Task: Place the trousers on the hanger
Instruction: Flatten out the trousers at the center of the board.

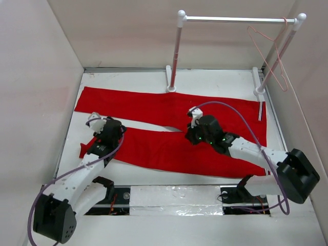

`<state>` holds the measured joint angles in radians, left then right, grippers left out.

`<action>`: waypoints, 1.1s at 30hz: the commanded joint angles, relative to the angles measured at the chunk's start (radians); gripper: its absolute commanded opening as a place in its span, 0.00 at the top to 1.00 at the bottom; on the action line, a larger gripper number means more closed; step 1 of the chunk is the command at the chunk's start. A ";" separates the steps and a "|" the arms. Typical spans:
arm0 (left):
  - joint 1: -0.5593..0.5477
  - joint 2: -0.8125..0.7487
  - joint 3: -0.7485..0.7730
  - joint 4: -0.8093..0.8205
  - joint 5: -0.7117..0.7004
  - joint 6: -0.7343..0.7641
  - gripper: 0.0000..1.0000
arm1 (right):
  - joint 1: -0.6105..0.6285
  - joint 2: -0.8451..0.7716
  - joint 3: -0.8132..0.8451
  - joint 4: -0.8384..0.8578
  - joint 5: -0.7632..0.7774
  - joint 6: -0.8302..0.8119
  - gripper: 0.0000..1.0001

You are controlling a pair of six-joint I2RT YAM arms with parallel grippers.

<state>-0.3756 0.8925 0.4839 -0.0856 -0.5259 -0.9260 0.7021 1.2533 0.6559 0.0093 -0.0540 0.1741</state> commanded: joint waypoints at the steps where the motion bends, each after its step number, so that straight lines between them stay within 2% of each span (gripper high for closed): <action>1: 0.093 -0.085 0.013 -0.216 -0.091 -0.112 0.46 | 0.088 0.037 0.077 0.135 -0.016 -0.060 1.00; 5: 0.246 -0.138 0.005 -0.270 -0.080 -0.137 0.45 | 0.201 0.074 0.105 0.150 -0.001 -0.107 1.00; 8: 0.364 -0.118 0.044 -0.310 -0.075 -0.134 0.45 | 0.214 0.061 0.082 0.179 -0.003 -0.111 1.00; 12: 0.478 -0.075 0.114 -0.400 -0.083 -0.123 0.45 | 0.214 0.029 0.037 0.224 -0.035 -0.097 1.00; 15: 0.544 -0.060 0.127 -0.430 -0.039 -0.109 0.45 | 0.214 0.006 0.027 0.221 -0.032 -0.094 1.00; 16: 0.581 -0.052 0.121 -0.424 -0.025 -0.100 0.41 | 0.214 -0.003 0.025 0.215 -0.030 -0.094 1.00; 19: 0.674 -0.024 0.099 -0.413 0.035 -0.083 0.40 | 0.214 -0.049 0.013 0.208 -0.030 -0.097 1.00; 22: 0.763 0.003 0.055 -0.333 0.130 -0.024 0.32 | 0.214 -0.069 0.002 0.222 -0.041 -0.093 1.00; 24: 0.799 0.023 0.021 -0.249 0.225 0.015 0.32 | 0.214 -0.068 0.002 0.225 -0.053 -0.093 1.00; 33: 0.799 0.048 -0.034 -0.050 0.381 0.039 0.34 | 0.223 -0.031 0.011 0.245 -0.079 -0.093 1.00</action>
<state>0.4191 0.9463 0.4644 -0.2459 -0.2264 -0.9123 0.9176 1.2125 0.6636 0.1825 -0.1131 0.0898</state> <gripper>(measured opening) 0.662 0.010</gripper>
